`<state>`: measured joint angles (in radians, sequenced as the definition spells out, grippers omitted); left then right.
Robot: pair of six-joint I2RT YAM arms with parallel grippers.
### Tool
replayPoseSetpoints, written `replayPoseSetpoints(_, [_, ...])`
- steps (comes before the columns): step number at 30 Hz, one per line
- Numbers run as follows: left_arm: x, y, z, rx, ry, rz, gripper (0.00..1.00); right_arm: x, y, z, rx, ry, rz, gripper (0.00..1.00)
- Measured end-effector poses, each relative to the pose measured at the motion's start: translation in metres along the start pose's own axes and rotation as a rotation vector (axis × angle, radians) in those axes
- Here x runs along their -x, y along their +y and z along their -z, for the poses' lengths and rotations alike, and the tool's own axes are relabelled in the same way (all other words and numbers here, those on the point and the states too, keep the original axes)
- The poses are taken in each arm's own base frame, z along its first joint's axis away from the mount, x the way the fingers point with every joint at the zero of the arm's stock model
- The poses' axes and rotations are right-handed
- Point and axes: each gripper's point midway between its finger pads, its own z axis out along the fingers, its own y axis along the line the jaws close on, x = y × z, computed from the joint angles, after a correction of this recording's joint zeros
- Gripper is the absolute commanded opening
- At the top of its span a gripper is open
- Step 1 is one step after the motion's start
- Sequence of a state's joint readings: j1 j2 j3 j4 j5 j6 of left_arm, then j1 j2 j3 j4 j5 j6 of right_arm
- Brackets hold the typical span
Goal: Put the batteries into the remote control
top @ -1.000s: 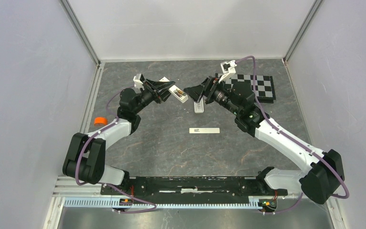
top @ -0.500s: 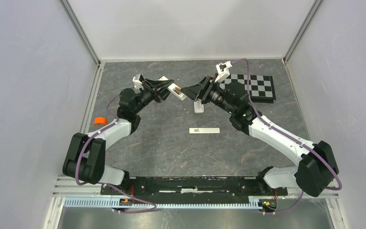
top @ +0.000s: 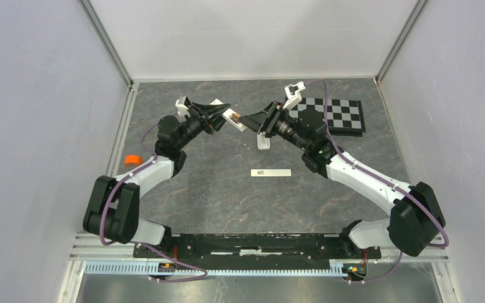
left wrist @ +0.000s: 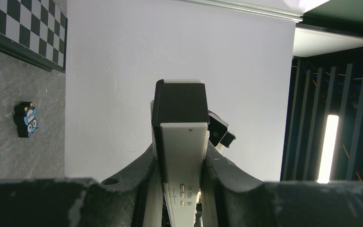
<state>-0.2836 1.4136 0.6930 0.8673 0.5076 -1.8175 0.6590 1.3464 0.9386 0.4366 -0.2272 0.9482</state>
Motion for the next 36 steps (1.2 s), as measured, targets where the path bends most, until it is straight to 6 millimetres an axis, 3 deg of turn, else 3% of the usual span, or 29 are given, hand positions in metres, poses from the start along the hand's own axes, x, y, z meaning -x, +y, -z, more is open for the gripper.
replayPoseSetpoints(7, [0.000, 0.001, 0.000, 0.004, -0.001, 0.000, 0.07, -0.003, 0.001, -0.004, 0.024, 0.012, -0.024, 0.50])
replayPoseSetpoints(14, [-0.003, -0.008, -0.003, -0.016, 0.015, -0.031, 0.07, -0.005, 0.001, -0.005, 0.034, 0.022, -0.027, 0.79])
replayPoseSetpoints(20, [-0.009, -0.012, -0.004, -0.026, 0.036, -0.048, 0.07, -0.011, 0.000, -0.002, 0.067, 0.027, -0.012, 0.89])
replayPoseSetpoints(25, [-0.010, -0.012, -0.004, -0.025, 0.040, -0.049, 0.07, -0.012, 0.002, 0.005, 0.107, 0.007, -0.022, 0.91])
replayPoseSetpoints(30, [-0.010, -0.012, -0.004, -0.025, 0.039, -0.050, 0.07, 0.002, 0.013, 0.011, 0.174, -0.053, -0.046, 0.92])
replayPoseSetpoints(36, [-0.010, -0.012, -0.004, -0.025, 0.039, -0.051, 0.07, 0.011, 0.015, 0.017, 0.205, -0.092, -0.098, 0.84])
